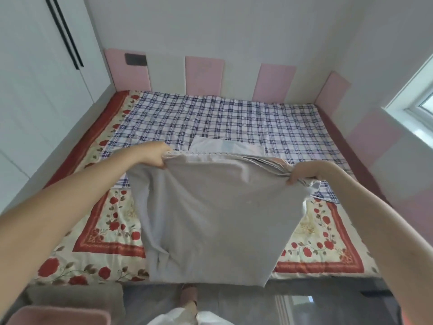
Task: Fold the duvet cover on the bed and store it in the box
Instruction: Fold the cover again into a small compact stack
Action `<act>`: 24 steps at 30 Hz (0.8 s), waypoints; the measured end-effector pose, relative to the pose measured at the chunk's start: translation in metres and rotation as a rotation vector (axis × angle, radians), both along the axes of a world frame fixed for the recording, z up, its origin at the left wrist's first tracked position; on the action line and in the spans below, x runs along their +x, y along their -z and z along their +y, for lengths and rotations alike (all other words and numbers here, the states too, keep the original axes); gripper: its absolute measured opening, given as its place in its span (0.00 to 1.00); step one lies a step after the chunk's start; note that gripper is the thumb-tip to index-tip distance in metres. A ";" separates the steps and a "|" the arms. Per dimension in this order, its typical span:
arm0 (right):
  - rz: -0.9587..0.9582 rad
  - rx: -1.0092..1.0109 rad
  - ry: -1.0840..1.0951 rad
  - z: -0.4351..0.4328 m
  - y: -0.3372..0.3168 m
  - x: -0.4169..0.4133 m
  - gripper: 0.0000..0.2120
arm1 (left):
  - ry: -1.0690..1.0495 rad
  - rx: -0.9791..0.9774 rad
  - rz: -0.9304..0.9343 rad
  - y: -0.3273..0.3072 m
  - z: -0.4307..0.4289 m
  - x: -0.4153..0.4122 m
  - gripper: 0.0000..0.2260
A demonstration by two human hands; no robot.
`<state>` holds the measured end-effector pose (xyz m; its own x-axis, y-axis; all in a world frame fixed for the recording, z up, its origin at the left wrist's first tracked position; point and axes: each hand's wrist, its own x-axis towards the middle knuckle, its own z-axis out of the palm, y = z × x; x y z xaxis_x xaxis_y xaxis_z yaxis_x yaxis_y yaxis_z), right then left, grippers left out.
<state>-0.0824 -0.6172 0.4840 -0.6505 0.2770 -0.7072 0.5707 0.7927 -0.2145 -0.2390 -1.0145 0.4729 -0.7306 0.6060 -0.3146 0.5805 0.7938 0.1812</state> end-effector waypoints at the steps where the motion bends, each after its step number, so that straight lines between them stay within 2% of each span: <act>1: -0.034 -0.025 0.045 0.003 -0.001 -0.015 0.09 | -0.007 0.032 0.003 0.000 0.003 -0.021 0.08; 3: -0.114 -0.061 0.108 0.005 -0.006 -0.039 0.07 | -0.036 0.099 0.031 0.000 0.008 -0.051 0.07; 5: -0.115 -0.063 0.158 0.014 -0.008 -0.066 0.07 | -0.065 0.158 0.113 0.003 0.018 -0.083 0.11; 7: -0.011 -0.050 0.224 0.032 -0.016 -0.103 0.06 | -0.103 0.210 0.202 0.002 0.032 -0.129 0.16; 10: 0.177 0.011 0.301 0.047 -0.029 -0.150 0.03 | -0.122 0.292 0.284 -0.004 0.056 -0.189 0.13; 13: 0.478 0.255 0.401 0.060 -0.031 -0.188 0.08 | -0.152 0.431 0.437 -0.014 0.088 -0.230 0.11; 16: 0.729 0.468 0.485 0.077 -0.031 -0.219 0.05 | -0.197 0.513 0.542 -0.026 0.121 -0.268 0.12; 19: 0.762 0.499 0.466 0.095 -0.023 -0.240 0.05 | -0.251 0.500 0.574 -0.017 0.139 -0.301 0.13; 22: 0.678 0.500 0.300 0.107 0.006 -0.249 0.04 | -0.284 0.440 0.545 0.018 0.148 -0.320 0.16; 24: 0.604 0.533 0.193 0.110 0.036 -0.251 0.03 | -0.350 0.348 0.458 0.051 0.150 -0.324 0.16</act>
<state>-0.3332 -0.5068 0.4483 -0.7828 0.6222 0.0069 0.6143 0.7745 -0.1512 -0.5627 -0.8642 0.4220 -0.9157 0.3189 0.2446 0.3783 0.8893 0.2570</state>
